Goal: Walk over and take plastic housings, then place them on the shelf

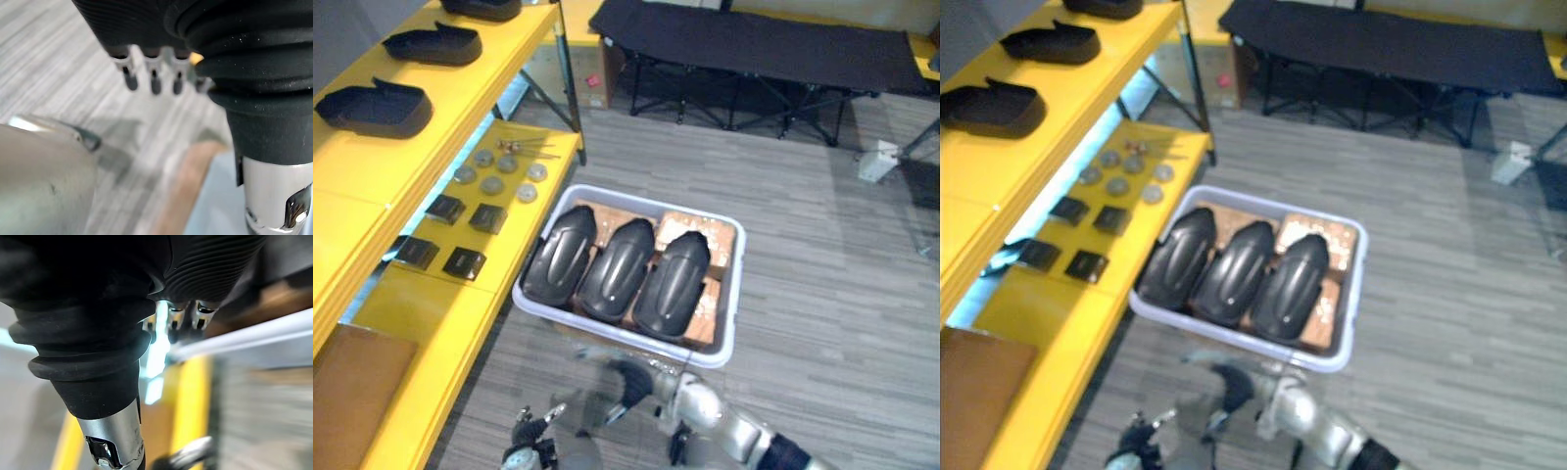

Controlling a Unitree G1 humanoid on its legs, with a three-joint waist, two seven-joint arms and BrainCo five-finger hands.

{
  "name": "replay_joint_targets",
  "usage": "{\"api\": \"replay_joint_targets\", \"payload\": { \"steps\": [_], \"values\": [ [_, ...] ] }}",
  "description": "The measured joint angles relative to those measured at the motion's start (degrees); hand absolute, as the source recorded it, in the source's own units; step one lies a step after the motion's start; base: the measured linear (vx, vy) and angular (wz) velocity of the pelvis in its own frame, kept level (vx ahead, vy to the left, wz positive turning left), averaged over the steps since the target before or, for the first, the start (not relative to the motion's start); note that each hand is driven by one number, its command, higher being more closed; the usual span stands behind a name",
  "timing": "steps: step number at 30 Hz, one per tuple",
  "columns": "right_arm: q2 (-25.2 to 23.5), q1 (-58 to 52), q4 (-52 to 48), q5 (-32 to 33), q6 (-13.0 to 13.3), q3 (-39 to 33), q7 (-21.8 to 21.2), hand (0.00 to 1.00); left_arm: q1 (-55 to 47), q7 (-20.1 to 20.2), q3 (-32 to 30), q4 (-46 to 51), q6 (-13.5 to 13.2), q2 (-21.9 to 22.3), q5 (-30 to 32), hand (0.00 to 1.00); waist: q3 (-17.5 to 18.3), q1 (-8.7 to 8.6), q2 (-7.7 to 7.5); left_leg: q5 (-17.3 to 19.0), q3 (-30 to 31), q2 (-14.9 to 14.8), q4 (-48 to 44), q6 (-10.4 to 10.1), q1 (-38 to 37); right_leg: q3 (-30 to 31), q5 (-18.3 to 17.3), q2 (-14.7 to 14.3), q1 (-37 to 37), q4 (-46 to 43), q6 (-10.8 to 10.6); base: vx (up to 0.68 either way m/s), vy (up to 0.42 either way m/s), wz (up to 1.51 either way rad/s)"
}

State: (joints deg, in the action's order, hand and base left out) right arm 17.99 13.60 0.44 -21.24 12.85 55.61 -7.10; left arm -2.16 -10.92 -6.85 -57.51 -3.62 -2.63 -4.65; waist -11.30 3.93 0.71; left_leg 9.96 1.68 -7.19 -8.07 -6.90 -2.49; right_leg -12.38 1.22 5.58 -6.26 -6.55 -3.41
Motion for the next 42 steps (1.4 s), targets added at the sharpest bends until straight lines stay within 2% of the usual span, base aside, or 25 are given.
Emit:
{"api": "replay_joint_targets", "payload": {
  "steps": [2, 4, 7, 10, 12, 14, 15, 16, 17, 20, 24, 26, 28, 32, 36, 42],
  "values": [
    [-2.1, 2.7, -3.1, 0.2, 0.4, 0.0, 1.6, 0.0, 0.1, -0.2, 3.1, -0.2, 0.0, 0.0, 0.5, 0.0, 1.2, 0.05, -0.45, 0.0, -1.0, 0.2, 0.2, 0.0, -0.6, 0.1, 1.6, 0.0, 1.6, 2.7, -0.2, -0.03, 0.053, -0.04],
    [-4.2, 4.6, -5.0, 3.0, 0.4, -1.1, 2.6, 0.0, 0.2, -0.4, 4.2, -0.1, 0.0, -0.1, 0.5, 0.0, 2.0, 0.03, -0.85, 0.0, -1.4, 0.4, 0.2, 0.0, -0.6, 0.1, 3.2, 0.0, 2.5, 5.1, -0.3, -0.06, 0.064, -0.07],
    [-7.5, 5.0, -5.2, 7.3, -0.3, -6.9, 4.9, 0.0, 0.0, -1.9, 5.9, -0.1, 0.1, -0.3, 0.4, 0.0, 2.6, -0.05, -0.91, 0.1, -2.2, 0.7, 0.2, 0.0, -0.4, 0.4, 5.1, -0.1, 3.3, 7.6, -0.2, -0.09, 0.035, -0.04],
    [-8.7, 4.4, -5.0, 8.1, -2.9, -19.4, 9.4, 0.0, -0.2, -2.7, 5.9, 0.1, 0.5, -0.1, 0.4, 0.0, 2.6, -0.19, -0.33, 1.2, -2.4, 0.5, 0.4, 0.5, 0.2, 0.3, 6.4, -0.7, 3.3, 9.3, -0.1, -0.13, 0.021, 0.0],
    [-8.8, 3.4, -5.0, 7.3, -5.4, -29.3, 13.8, 0.0, -0.6, -3.4, 5.8, 1.2, 0.5, -0.1, 0.1, 0.0, 2.5, -0.01, -0.59, 1.2, -3.0, 0.7, -0.2, 0.5, 1.5, 1.2, 7.4, -0.5, 2.3, 10.2, 0.1, -0.16, 0.017, -0.2],
    [-8.6, 2.7, -6.8, 6.8, -7.1, -38.6, 18.4, 0.0, -0.6, -4.1, 5.4, 2.9, 0.6, -0.1, 0.1, 0.0, 0.0, -0.25, -0.4, 1.3, -4.4, 0.8, -1.0, 0.6, 2.7, 2.5, 8.3, -0.4, 0.9, 10.2, 0.3, -0.16, 0.005, -0.34],
    [-8.6, 2.4, -8.8, 6.4, -7.7, -43.5, 21.5, 0.0, -0.5, -4.2, 5.3, 3.6, 0.6, -0.3, 0.3, 0.0, -0.8, -0.94, -0.59, 1.3, -4.8, 1.0, -2.2, 0.5, 4.8, 2.8, 8.6, -0.2, -1.2, 10.1, 0.3, -0.16, 0.001, -0.23],
    [-8.6, 2.3, -9.8, 6.1, -8.0, -45.9, 22.8, 0.0, -0.5, -4.2, 5.3, 4.2, 0.6, -0.3, 0.2, 0.0, -1.4, -1.25, -0.69, 1.3, -5.1, 0.9, -2.6, 0.5, 5.9, 2.9, 8.6, -0.2, -2.4, 10.1, 0.3, -0.14, -0.013, -0.29],
    [-8.6, 2.2, -11.6, 5.4, -9.0, -49.7, 25.2, 0.0, -0.1, -4.4, 4.6, 5.2, 0.7, -0.4, 0.4, 0.0, -3.3, -1.42, -0.75, 1.2, -5.6, 0.8, -2.9, 0.4, 7.5, 3.0, 8.7, -0.2, -4.0, 10.2, 0.1, -0.07, -0.022, -0.26],
    [-8.6, 0.2, -13.6, 4.4, -10.7, -57.0, 29.0, 0.0, 2.2, -5.1, 4.6, 5.8, 1.2, -1.1, 0.9, 0.0, -7.7, -2.11, -1.14, 1.6, -6.5, 0.5, -4.8, 0.1, 10.4, 3.2, 10.6, -0.5, -6.7, 10.3, -0.1, -0.07, -0.03, -0.2],
    [-9.4, -0.1, -13.6, 3.5, -12.1, -59.2, 32.0, 0.0, 5.4, -6.6, 4.7, 7.0, 1.3, -0.7, 1.3, 0.0, -11.6, -2.61, -1.72, 2.7, -7.2, -0.3, -7.6, -0.1, 13.6, 3.8, 12.9, -1.2, -9.0, 11.0, 0.3, 0.0, 0.016, -0.17],
    [-11.7, 0.5, -13.4, 3.0, -14.0, -60.9, 33.7, 0.0, 7.9, -7.0, 4.8, 8.1, 1.2, 0.2, 2.5, 0.0, -13.9, -2.45, -2.06, 3.9, -7.6, -0.5, -9.5, 0.2, 15.2, 4.6, 13.3, -1.5, -10.1, 11.0, 0.4, 0.0, 0.083, -0.13],
    [-12.7, 0.7, -12.7, 2.4, -14.7, -62.2, 35.6, 0.0, 9.1, -7.7, 5.4, 8.0, 1.2, 1.1, 2.5, 0.0, -14.2, -2.41, -2.05, 4.8, -7.5, -0.4, -10.9, 0.6, 16.8, 4.7, 13.5, -1.4, -11.0, 11.0, 0.2, -0.01, 0.106, -0.03],
    [-13.5, 4.8, -4.8, 2.4, -16.7, -65.3, 39.7, 0.0, 11.6, -9.1, 5.9, 7.9, 1.2, 2.5, 2.3, 0.0, -15.7, -1.98, -2.27, 5.6, -7.0, 0.4, -12.5, 1.6, 18.7, 4.8, 13.9, -0.6, -11.9, 11.0, -0.4, -0.02, 0.118, 0.07],
    [-13.5, 8.2, 1.8, 2.7, -18.1, -65.6, 40.8, 0.0, 13.0, -9.6, 5.9, 7.7, 1.2, 2.9, 2.0, 0.0, -16.2, -1.03, -2.29, 6.3, -6.0, 1.3, -14.3, 2.3, 21.9, 4.6, 14.4, 0.2, -13.7, 11.0, -1.0, -0.05, 0.109, 0.11],
    [-13.5, 11.0, 8.4, 5.2, -18.3, -65.6, 40.8, 0.0, 13.5, -10.4, 5.9, 7.1, 1.1, 3.0, 0.1, 0.0, -16.5, -0.12, -2.46, 6.6, -4.9, 2.0, -15.5, 2.7, 23.3, 4.4, 14.5, 0.9, -14.0, 11.0, -1.2, -0.04, 0.092, 0.1]
  ]
}}
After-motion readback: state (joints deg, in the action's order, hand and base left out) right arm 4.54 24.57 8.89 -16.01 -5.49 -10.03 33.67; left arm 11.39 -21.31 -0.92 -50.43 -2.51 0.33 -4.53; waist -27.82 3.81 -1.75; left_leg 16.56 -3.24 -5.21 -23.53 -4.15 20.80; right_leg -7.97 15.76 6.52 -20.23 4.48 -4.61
